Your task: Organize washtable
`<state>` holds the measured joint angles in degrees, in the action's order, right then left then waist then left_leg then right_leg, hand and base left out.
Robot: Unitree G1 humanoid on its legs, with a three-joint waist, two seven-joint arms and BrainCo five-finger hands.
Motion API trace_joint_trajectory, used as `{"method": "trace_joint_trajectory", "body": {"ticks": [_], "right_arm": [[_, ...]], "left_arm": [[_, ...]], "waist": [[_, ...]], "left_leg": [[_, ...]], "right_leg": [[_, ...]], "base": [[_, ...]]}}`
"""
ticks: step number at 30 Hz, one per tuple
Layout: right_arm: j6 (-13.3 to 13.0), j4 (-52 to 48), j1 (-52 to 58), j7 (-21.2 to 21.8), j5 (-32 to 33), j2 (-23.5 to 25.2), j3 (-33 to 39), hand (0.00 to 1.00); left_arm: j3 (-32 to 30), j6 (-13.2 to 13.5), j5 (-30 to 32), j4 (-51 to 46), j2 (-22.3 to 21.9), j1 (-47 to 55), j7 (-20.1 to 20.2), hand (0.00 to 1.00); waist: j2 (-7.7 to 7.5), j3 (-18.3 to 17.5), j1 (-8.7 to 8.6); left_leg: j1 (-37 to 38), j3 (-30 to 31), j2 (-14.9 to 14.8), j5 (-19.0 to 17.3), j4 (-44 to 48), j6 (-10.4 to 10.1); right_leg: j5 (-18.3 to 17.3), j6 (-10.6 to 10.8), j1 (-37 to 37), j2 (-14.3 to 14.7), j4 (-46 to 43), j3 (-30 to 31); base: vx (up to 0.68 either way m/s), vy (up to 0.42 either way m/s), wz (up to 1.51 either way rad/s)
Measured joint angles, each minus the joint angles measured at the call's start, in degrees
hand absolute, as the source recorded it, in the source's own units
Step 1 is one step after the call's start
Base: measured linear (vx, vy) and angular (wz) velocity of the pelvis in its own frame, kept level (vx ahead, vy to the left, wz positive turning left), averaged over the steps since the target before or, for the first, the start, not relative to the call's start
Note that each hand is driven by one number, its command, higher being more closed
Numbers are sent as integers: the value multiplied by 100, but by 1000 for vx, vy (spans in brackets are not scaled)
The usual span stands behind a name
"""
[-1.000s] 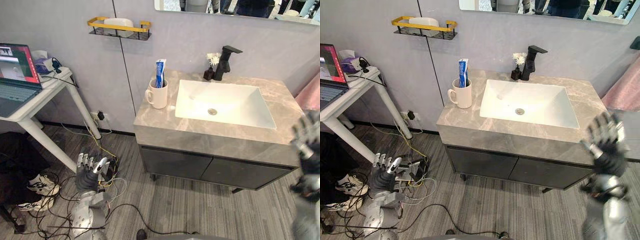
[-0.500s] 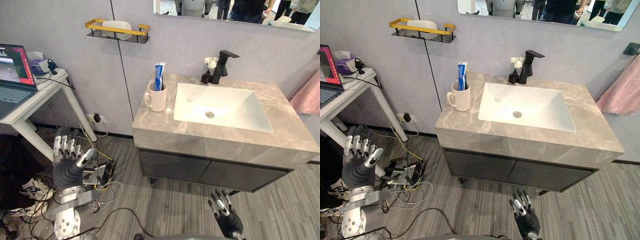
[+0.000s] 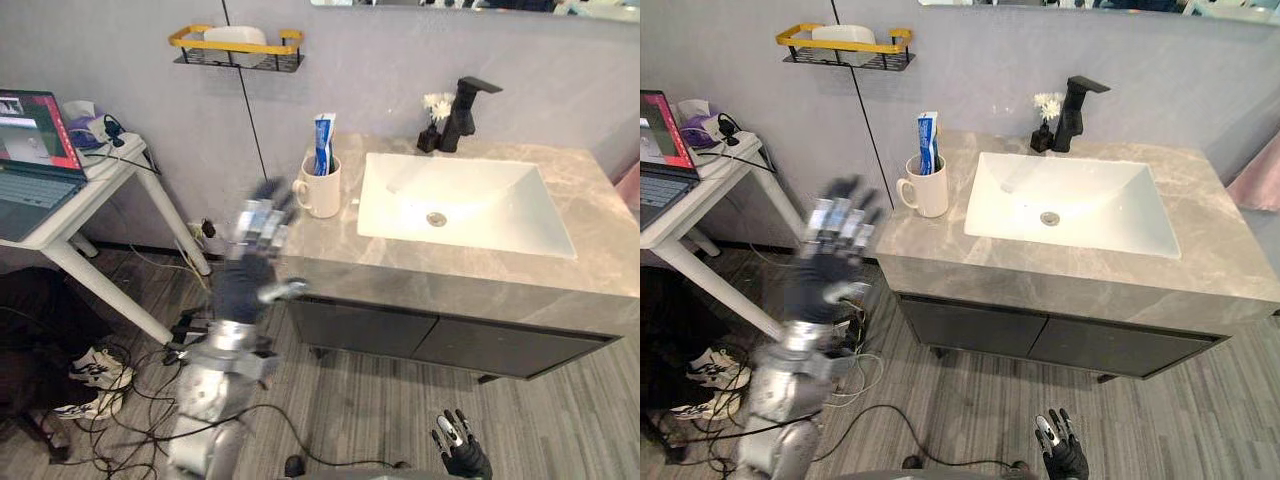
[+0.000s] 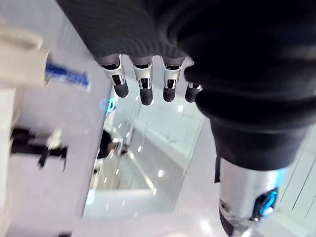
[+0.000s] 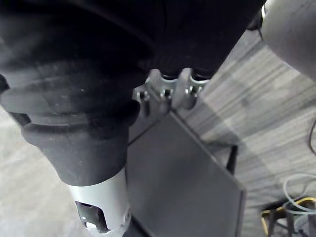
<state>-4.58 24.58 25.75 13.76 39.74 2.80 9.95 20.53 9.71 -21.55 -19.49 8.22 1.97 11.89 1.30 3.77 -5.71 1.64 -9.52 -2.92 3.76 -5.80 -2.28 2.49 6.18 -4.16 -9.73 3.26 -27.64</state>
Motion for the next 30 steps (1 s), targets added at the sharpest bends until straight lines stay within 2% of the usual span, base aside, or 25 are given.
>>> {"method": "trace_joint_trajectory", "body": {"ticks": [1,2,6,12,20,30], "right_arm": [[1,0,-59,-4,1,-1,46,0],[0,-2,-80,-5,1,-7,77,0],[0,-40,-162,-113,2,-176,128,0],[-2,-254,-120,-129,4,-166,356,0],[-74,-368,-110,-147,4,-129,355,0],[-145,-413,-119,-193,3,-80,324,0]], "left_arm": [[91,-58,11,283,2,-225,61,0],[155,-64,13,428,1,-339,55,100],[161,-209,18,1106,57,-870,34,100],[-60,-302,96,1400,221,-1377,-225,100],[-549,-291,396,1574,298,-1934,-612,100],[-755,-279,513,1674,393,-2180,-721,100]], "waist": [[-2,20,-10],[-10,40,-16],[-65,222,-133],[-175,524,-155],[-137,771,-151],[-117,929,-138]], "left_leg": [[-37,-13,-2,0,17,-1],[-58,-15,-20,-1,17,-1],[-177,-111,-42,-2,32,-2],[-322,-309,-26,-24,38,-12],[-448,-303,-15,-46,39,-13],[-595,-255,0,-54,41,-2]], "right_leg": [[3,-3,55,6,-2,56],[2,-3,81,8,-2,83],[18,-13,261,6,-18,190],[81,-14,521,-12,-21,398],[81,-14,646,-22,-27,396],[78,-16,780,-40,-55,352]], "base": [[29,-1,-9],[25,-9,-11],[14,-1,-12],[29,9,-15],[4,1,-1],[9,0,2]]}}
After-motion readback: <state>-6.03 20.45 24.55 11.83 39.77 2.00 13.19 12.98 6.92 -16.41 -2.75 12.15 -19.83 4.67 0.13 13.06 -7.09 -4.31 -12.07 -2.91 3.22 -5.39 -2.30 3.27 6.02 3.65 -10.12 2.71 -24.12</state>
